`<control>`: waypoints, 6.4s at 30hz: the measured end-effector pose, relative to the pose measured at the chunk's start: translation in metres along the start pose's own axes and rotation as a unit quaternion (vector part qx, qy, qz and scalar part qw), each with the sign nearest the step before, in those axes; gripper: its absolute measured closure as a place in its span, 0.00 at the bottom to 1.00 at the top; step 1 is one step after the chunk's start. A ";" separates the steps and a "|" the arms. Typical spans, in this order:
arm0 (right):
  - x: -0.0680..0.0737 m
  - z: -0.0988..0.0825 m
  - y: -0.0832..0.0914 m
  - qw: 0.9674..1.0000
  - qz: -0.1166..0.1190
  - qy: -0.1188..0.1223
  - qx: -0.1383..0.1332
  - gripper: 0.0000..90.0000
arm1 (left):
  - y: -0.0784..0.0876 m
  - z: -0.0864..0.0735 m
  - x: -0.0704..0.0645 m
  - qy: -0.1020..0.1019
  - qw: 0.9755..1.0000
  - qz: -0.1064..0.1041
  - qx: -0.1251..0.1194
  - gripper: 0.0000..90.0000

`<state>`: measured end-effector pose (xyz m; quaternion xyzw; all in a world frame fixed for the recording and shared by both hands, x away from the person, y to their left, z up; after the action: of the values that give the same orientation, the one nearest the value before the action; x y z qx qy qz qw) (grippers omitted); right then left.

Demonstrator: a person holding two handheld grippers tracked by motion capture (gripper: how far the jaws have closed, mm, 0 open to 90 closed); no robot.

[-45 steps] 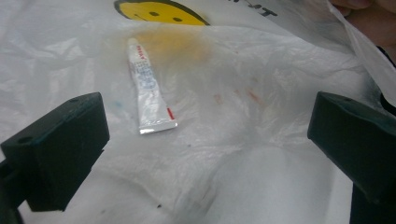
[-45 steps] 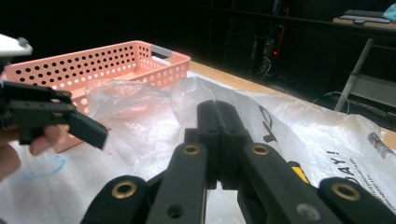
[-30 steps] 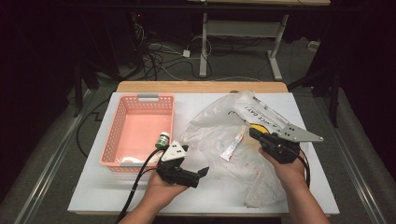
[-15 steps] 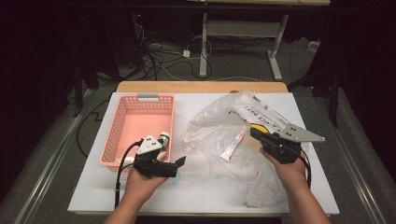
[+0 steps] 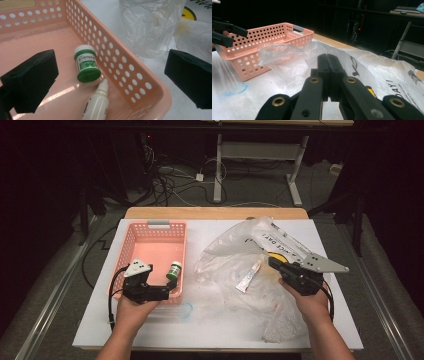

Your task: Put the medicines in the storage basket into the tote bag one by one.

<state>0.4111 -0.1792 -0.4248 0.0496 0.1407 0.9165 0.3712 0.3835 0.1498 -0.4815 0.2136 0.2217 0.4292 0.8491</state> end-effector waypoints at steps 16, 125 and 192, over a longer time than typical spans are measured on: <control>0.000 0.000 -0.001 1.000 -0.001 0.000 0.002 1.00 | 0.005 0.015 0.000 -0.007 1.000 0.000 0.001 0.00; -0.002 -0.003 0.000 1.000 -0.005 -0.003 -0.003 1.00 | -0.057 0.018 0.050 0.000 0.981 0.049 0.186 0.60; 0.002 -0.002 0.003 1.000 -0.005 0.000 -0.008 1.00 | -0.022 -0.005 -0.099 -0.079 0.993 -0.083 0.015 0.59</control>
<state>0.4078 -0.1803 -0.4258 0.0460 0.1340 0.9158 0.3759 0.3421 0.0577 -0.4784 0.2404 0.1772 0.3358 0.8934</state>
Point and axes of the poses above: each handheld gripper's, and its own axes: y roughly backward along the jaws, z roughly out of its top, x roughly to its left, the point moved 10 cm from there along -y, roughly forward along the jaws
